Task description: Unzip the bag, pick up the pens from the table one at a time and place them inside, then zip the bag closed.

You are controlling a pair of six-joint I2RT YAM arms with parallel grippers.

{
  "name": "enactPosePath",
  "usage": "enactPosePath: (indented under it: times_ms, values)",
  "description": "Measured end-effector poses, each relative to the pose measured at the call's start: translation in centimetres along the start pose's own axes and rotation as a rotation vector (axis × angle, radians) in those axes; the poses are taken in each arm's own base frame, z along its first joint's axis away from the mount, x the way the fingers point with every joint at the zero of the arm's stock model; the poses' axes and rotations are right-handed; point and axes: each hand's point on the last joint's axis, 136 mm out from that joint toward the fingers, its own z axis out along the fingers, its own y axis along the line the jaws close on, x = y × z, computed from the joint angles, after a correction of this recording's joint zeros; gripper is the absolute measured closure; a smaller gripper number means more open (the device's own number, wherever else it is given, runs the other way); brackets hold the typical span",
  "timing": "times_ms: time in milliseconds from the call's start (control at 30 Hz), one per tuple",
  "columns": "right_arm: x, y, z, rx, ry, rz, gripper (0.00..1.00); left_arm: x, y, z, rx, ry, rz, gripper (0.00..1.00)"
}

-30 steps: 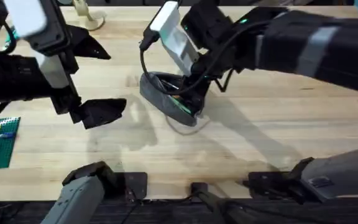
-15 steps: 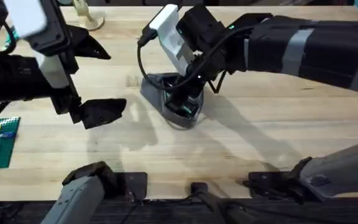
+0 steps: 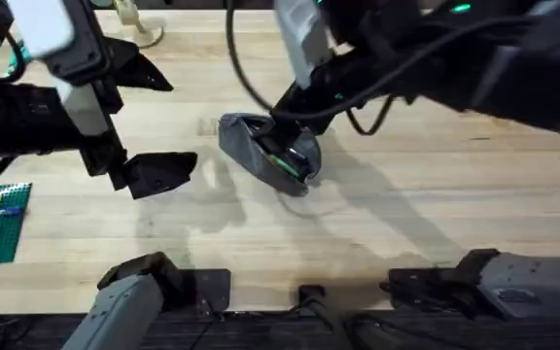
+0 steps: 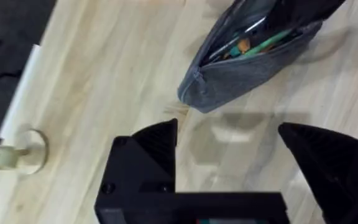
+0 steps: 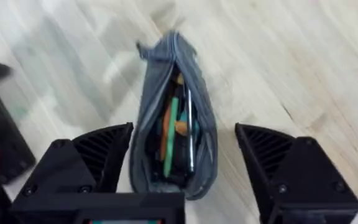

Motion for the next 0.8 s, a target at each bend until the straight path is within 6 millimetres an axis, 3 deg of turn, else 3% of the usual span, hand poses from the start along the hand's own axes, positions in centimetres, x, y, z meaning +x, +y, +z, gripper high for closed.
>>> enactPosePath:
  times_ms: [200,800]
  values:
    - [-2.0,0.3,-2.7,0.010,-0.102,0.096,0.004,1.8,0.7,2.0,0.100,0.010,-0.055,0.010]
    - [-3.1,1.0,-2.9,-0.012,-0.145,0.259,0.004,7.9,2.2,9.0,0.336,-0.038,0.152,0.010]
